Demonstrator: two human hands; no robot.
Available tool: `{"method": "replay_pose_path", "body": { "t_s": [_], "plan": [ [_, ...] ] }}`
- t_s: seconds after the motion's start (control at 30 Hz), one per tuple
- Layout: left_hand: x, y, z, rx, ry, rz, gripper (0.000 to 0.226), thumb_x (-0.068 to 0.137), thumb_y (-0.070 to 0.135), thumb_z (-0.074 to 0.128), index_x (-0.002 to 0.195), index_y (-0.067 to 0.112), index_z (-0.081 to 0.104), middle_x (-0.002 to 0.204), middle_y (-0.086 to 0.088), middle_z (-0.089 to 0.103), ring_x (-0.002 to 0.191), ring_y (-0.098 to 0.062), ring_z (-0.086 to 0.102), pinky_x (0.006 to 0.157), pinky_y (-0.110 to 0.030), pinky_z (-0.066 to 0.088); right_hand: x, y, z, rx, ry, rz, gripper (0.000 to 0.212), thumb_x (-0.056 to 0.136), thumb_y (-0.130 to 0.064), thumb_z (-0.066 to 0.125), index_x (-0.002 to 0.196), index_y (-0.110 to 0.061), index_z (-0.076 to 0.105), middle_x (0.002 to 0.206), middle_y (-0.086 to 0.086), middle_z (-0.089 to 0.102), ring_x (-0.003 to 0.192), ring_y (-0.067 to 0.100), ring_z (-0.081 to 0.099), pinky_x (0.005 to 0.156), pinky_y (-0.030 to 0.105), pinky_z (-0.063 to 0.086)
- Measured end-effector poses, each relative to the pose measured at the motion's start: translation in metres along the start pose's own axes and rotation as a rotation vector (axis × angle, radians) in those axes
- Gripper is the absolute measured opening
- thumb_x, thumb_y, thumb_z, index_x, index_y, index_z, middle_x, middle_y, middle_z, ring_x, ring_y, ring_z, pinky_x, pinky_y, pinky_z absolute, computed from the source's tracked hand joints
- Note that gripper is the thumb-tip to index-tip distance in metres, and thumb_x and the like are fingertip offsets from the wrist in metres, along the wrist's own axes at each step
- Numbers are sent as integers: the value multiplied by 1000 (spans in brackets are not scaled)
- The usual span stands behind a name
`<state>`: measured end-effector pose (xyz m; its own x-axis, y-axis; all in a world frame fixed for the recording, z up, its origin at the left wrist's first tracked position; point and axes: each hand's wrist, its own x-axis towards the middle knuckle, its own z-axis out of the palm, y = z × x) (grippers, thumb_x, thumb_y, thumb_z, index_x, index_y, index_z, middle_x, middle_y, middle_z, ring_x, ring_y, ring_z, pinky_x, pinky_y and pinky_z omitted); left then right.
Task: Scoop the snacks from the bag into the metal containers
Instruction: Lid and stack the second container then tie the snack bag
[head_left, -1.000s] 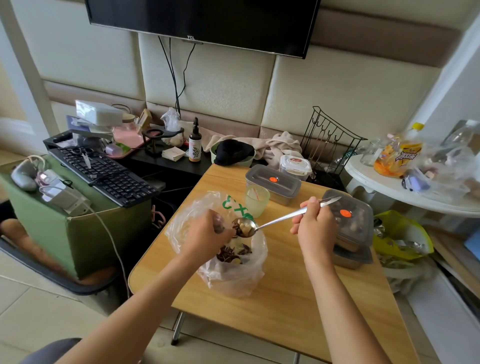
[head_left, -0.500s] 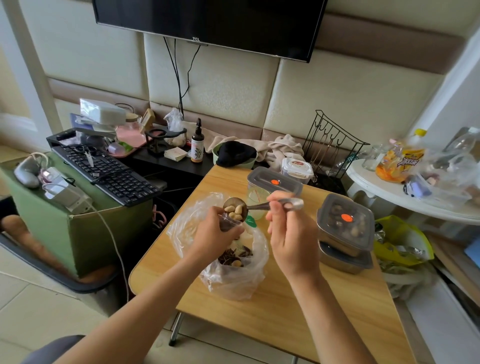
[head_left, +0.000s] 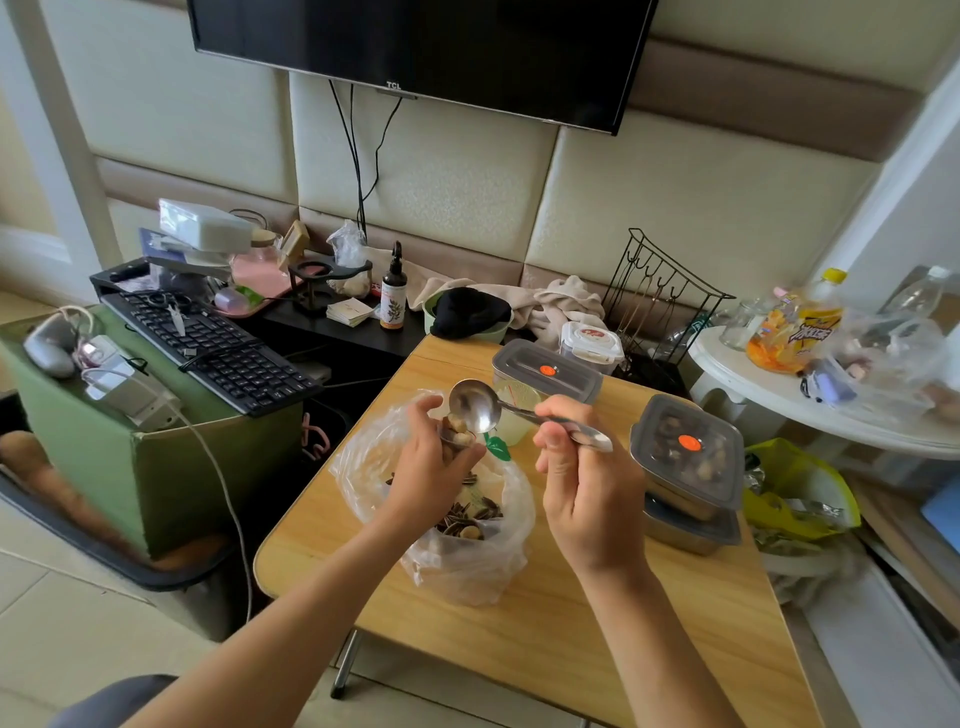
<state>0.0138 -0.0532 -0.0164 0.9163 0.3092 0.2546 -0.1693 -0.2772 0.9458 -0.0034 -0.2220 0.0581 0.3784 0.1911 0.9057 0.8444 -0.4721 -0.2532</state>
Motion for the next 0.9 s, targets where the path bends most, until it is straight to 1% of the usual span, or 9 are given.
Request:
{"method": "replay_pose_path", "body": {
  "t_s": [0.07, 0.2, 0.37, 0.47, 0.57, 0.67, 0.8, 0.87, 0.9],
  "plan": [
    [1, -3, 2, 25, -1, 30, 68, 94, 13, 73, 142, 18, 26, 96, -9, 62, 74, -9, 66, 67, -19, 54, 0, -1, -1, 14, -6, -26, 48, 114, -29, 36, 103, 4, 69, 84, 1, 67, 68, 3, 59, 72, 4, 44],
    [2, -4, 4, 23, -20, 49, 71, 95, 10, 71, 144, 16, 21, 92, -5, 59, 74, -5, 64, 74, -24, 56, 0, -1, -1, 13, 20, -21, 51, 114, -32, 35, 104, 4, 70, 83, 2, 68, 69, 5, 61, 74, 4, 44],
    [-1, -3, 2, 15, -80, 19, 72, 97, 9, 68, 145, 23, 15, 108, -12, 63, 81, -23, 74, 83, -40, 62, -1, 4, 1, 11, 23, -20, 47, 113, -28, 36, 101, 3, 68, 83, 0, 66, 65, 5, 60, 65, 9, 48],
    [-3, -1, -2, 62, -99, -13, 73, 99, 8, 65, 148, 22, 13, 105, -12, 63, 84, -25, 73, 84, -43, 61, -3, 12, 0, 24, 107, 201, 47, 113, -34, 36, 103, -2, 67, 77, -1, 67, 60, 4, 64, 55, 16, 50],
    [-6, 2, -8, 95, -69, -12, 73, 99, 7, 65, 150, 19, 14, 99, -5, 61, 89, -22, 68, 86, -40, 60, -3, 23, -4, 64, 178, 491, 37, 112, -29, 37, 99, -8, 65, 68, 0, 65, 53, 10, 64, 51, 18, 50],
    [-7, 1, -14, 158, -74, -4, 74, 99, 10, 66, 151, 15, 15, 93, -3, 61, 83, -22, 67, 82, -41, 60, -10, 38, -1, 88, 116, 878, 38, 113, -31, 37, 95, -10, 63, 67, 10, 68, 48, 18, 66, 48, 30, 51],
    [-4, -7, -22, 472, -118, -36, 73, 100, 15, 60, 153, 17, 10, 84, -5, 63, 67, -28, 64, 64, -50, 57, -24, 49, 9, 189, 21, 1250, 37, 112, -29, 36, 99, -5, 61, 67, 11, 71, 50, 23, 69, 49, 30, 52],
    [-5, -10, -25, 620, -178, -63, 70, 101, 16, 56, 152, 16, 9, 73, 1, 58, 57, -21, 54, 57, -40, 45, -27, 51, 12, 218, -5, 1338, 35, 111, -28, 36, 101, -5, 60, 70, 12, 73, 53, 23, 70, 52, 32, 54],
    [-6, -10, -25, 668, -216, -73, 70, 100, 14, 55, 152, 16, 8, 70, 3, 55, 55, -17, 50, 60, -35, 40, -28, 52, 13, 221, -14, 1362, 34, 111, -29, 37, 101, -6, 60, 73, 13, 73, 53, 22, 70, 53, 32, 55]
  ]
}}
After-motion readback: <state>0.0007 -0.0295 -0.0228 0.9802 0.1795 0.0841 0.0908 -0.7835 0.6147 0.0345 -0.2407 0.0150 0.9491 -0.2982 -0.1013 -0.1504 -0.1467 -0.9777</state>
